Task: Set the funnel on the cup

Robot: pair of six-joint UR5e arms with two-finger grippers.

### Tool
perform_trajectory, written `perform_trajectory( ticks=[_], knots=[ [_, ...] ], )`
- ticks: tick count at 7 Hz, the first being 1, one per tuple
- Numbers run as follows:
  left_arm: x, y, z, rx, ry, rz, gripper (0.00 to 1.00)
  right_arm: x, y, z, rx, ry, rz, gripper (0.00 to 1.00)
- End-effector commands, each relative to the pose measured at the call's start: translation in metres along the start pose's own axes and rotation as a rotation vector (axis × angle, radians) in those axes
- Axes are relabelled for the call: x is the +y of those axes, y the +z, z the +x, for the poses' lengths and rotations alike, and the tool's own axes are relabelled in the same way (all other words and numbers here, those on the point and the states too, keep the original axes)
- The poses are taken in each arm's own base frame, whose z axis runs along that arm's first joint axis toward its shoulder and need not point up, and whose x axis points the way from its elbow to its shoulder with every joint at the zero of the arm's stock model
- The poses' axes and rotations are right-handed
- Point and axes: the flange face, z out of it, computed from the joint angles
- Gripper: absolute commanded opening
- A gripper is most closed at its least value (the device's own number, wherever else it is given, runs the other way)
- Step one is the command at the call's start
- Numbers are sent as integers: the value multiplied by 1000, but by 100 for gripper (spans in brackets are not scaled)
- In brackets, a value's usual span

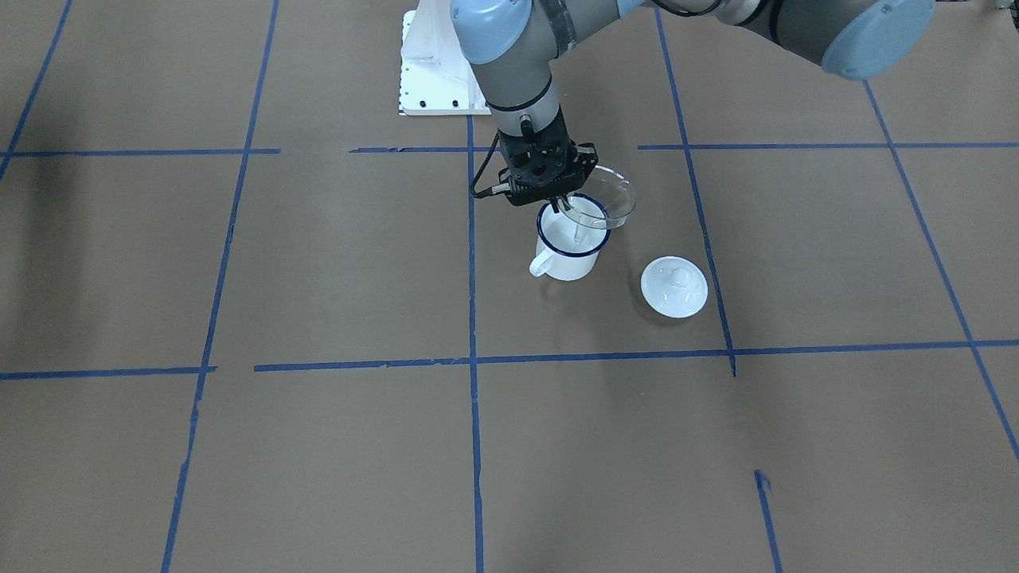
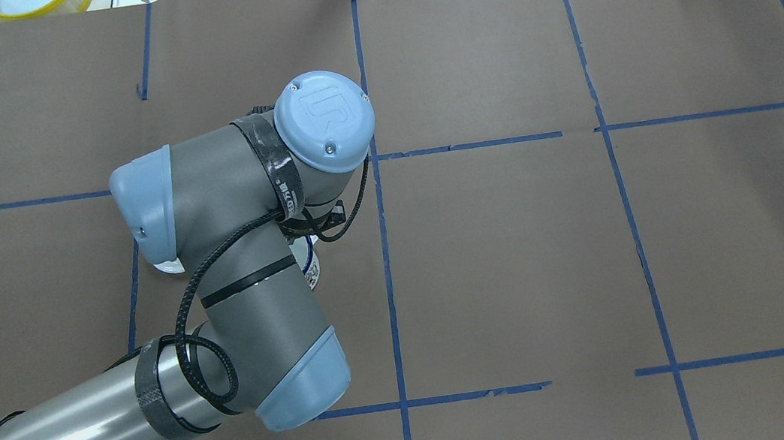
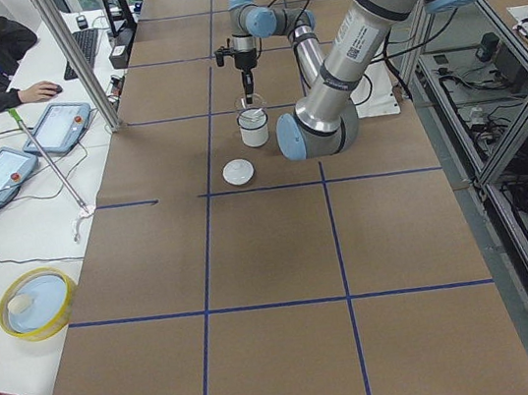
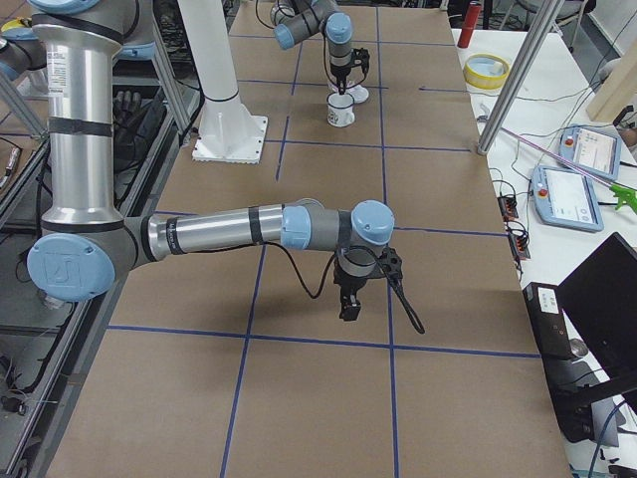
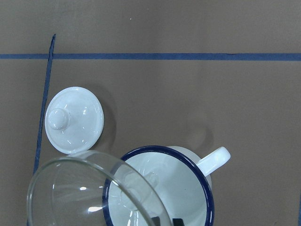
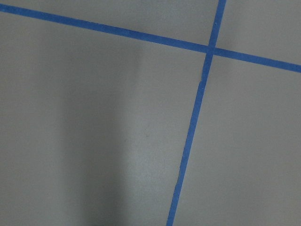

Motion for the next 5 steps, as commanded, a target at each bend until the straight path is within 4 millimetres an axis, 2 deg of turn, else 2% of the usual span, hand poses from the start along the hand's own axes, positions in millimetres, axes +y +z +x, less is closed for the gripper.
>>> perform_trajectory(
  ticks=[1, 2, 3, 5],
  knots=[
    [2, 6, 3, -10, 47, 1, 0, 0, 0, 0, 0, 0, 0, 100],
    [2, 6, 4, -10, 47, -4, 19, 0, 0, 0, 0, 0, 0, 100],
    [2, 6, 4, -6, 44, -2, 99, 0, 0, 0, 0, 0, 0, 100],
    [1, 1, 5, 15, 37, 7, 100, 0, 0, 0, 0, 0, 0, 100]
  ],
)
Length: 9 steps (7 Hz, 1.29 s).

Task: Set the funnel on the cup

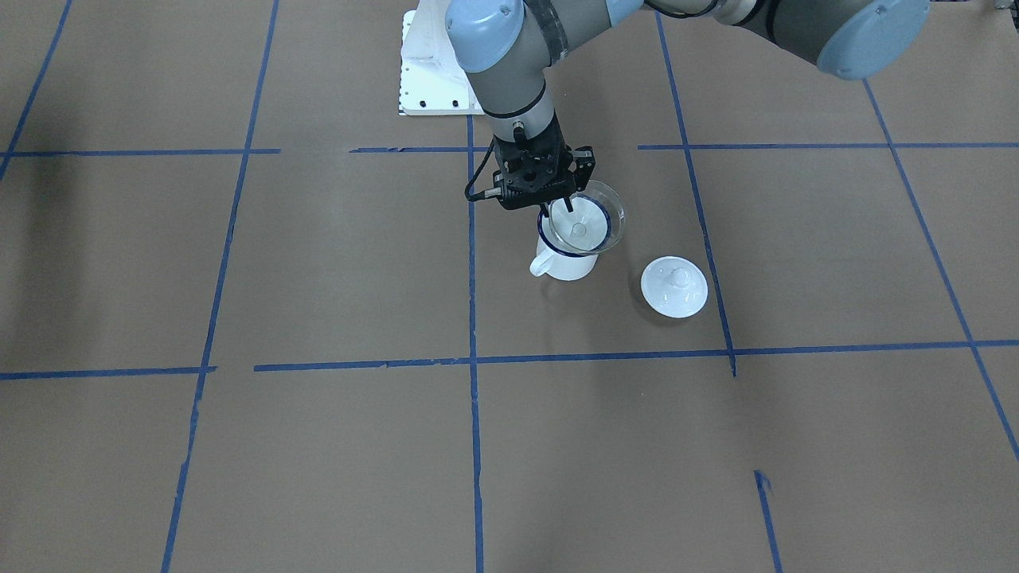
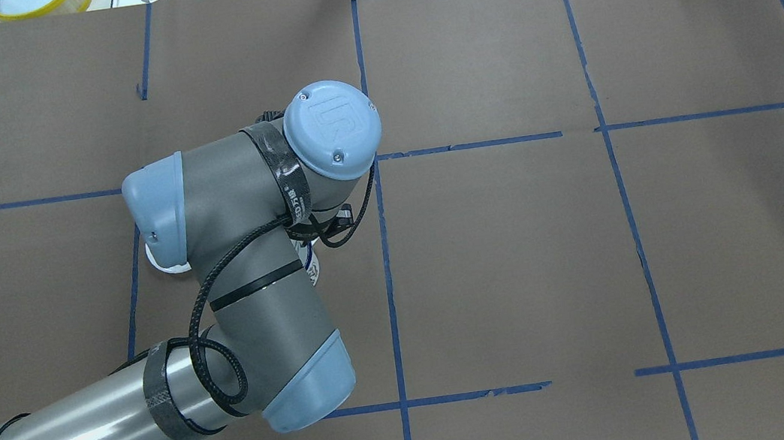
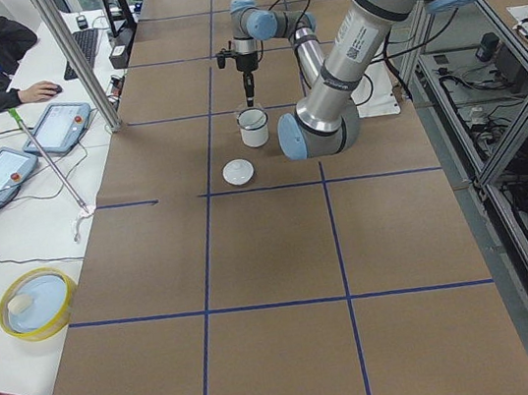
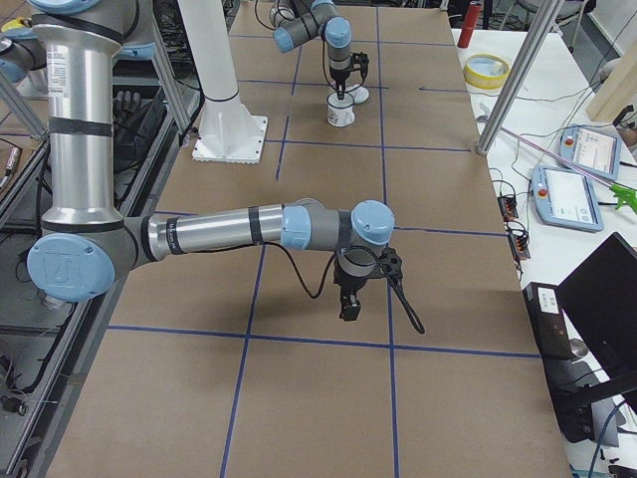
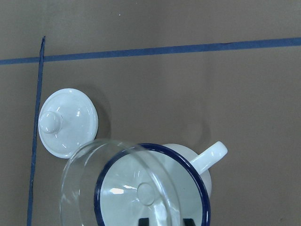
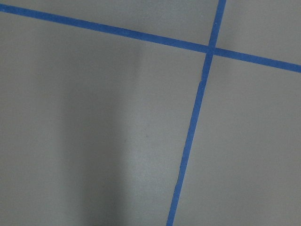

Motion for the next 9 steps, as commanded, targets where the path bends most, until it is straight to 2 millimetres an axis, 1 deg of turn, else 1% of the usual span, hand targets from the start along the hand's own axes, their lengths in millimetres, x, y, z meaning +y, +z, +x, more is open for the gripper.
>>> perform_trajectory(
  ticks=[1, 2, 3, 4, 5, 6, 7, 9],
  knots=[
    [0, -2, -1, 12, -1, 5, 100, 0, 0, 0, 0, 0, 0, 100],
    [1, -8, -3, 24, 9, 11, 100, 0, 0, 0, 0, 0, 0, 100],
    [-5, -34, -20, 85, -2, 49, 100, 0, 0, 0, 0, 0, 0, 100],
    [-40, -57, -51, 137, -56, 110, 100, 0, 0, 0, 0, 0, 0, 100],
    [-71, -63, -83, 174, -101, 159, 100, 0, 0, 0, 0, 0, 0, 100],
    [-95, -62, -126, 225, -127, 216, 100, 0, 0, 0, 0, 0, 0, 100],
    [-120, -43, -175, 252, -79, 216, 100, 0, 0, 0, 0, 0, 0, 100],
    [-168, -17, -292, 245, -12, 231, 100, 0, 0, 0, 0, 0, 0, 100]
  ],
)
